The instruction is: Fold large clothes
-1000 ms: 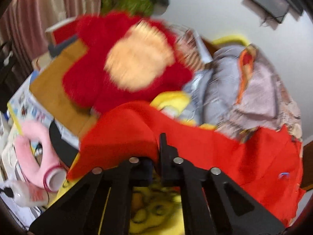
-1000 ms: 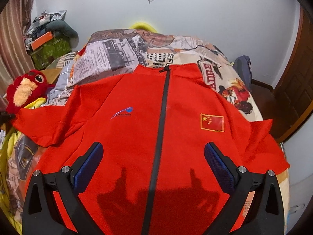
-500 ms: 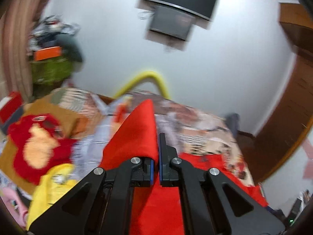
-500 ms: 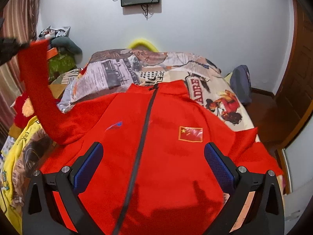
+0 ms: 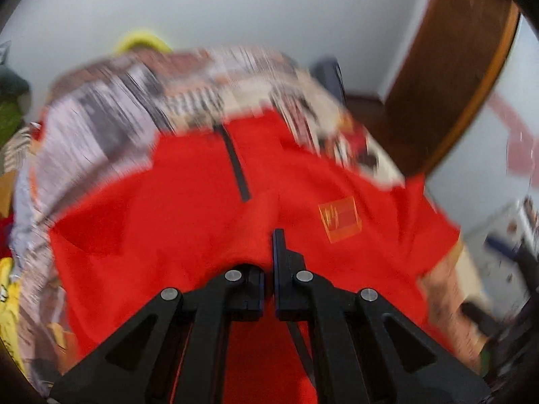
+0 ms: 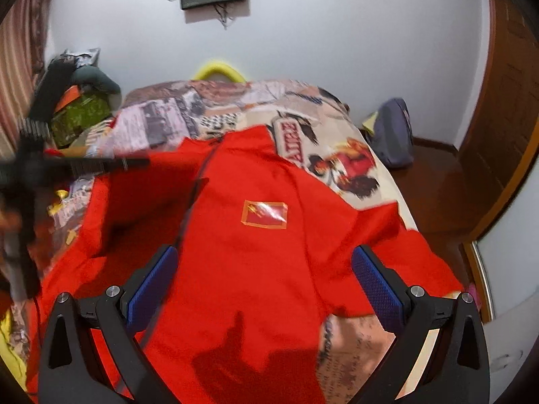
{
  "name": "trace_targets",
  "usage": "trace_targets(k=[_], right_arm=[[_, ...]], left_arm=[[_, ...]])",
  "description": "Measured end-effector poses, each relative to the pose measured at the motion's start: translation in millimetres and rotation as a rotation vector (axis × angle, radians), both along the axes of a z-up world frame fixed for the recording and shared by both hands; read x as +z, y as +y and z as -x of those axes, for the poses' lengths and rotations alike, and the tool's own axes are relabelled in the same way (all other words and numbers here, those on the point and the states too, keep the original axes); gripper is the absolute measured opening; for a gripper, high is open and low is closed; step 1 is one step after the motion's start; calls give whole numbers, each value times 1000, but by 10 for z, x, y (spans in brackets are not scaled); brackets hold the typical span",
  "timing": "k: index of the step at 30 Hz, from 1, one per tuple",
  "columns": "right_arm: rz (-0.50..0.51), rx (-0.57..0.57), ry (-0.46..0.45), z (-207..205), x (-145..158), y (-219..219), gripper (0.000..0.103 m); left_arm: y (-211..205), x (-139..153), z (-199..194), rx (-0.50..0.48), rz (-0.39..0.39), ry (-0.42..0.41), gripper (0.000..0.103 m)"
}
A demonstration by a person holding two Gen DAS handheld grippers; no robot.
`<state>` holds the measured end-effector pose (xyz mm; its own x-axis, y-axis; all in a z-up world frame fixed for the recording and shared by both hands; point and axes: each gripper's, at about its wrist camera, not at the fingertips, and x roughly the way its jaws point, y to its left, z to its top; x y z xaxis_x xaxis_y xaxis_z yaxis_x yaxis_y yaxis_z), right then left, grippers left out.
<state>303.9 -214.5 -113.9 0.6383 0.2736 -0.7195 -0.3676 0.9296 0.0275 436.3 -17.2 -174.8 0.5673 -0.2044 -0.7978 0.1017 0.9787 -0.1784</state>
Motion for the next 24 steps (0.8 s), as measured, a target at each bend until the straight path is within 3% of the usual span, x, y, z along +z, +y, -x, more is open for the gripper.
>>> trace_targets(k=[5,10,14,17,19,24], right_arm=[[1,-26,48,-32,-141,-135,102],[17,-29,68,-18,-184,-147,102],[28,-11,71,47,-117,-95,102],[32,7,48,124,-11,-17,102],[24,23,29,182,67,41,102],[10,84,-2,286,225,278,102]], left_arm=[[-331,-510,114,-96,-29,93,2],[-446,-676,282,-173,-3,178,16],[-386,-536,543,-205,0,168,35],[-215,-322,705,-197,34,163,35],[-63,-152,780,-176,32,142,38],[470,250,1027,-70,-39,44,56]])
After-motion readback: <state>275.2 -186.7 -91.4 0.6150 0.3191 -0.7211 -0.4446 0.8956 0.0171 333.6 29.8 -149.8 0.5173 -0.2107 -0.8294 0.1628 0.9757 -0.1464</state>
